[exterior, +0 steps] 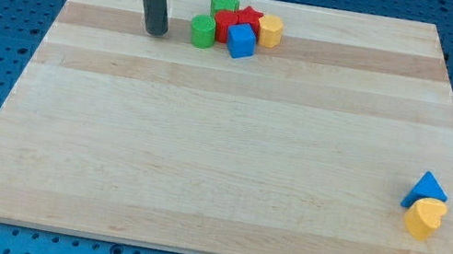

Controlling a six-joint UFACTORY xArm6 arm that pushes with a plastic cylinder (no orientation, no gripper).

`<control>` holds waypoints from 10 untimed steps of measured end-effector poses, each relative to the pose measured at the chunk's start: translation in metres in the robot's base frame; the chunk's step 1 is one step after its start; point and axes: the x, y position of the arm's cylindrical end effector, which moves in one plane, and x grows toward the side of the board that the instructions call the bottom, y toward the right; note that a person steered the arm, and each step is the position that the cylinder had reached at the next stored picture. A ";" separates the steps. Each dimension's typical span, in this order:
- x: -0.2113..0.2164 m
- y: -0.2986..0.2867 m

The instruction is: Move your arm to the top of the group of blocks

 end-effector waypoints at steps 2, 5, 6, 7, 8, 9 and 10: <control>-0.038 0.005; -0.102 0.005; -0.109 0.009; -0.109 0.056; -0.108 0.074; -0.107 0.114; -0.107 0.118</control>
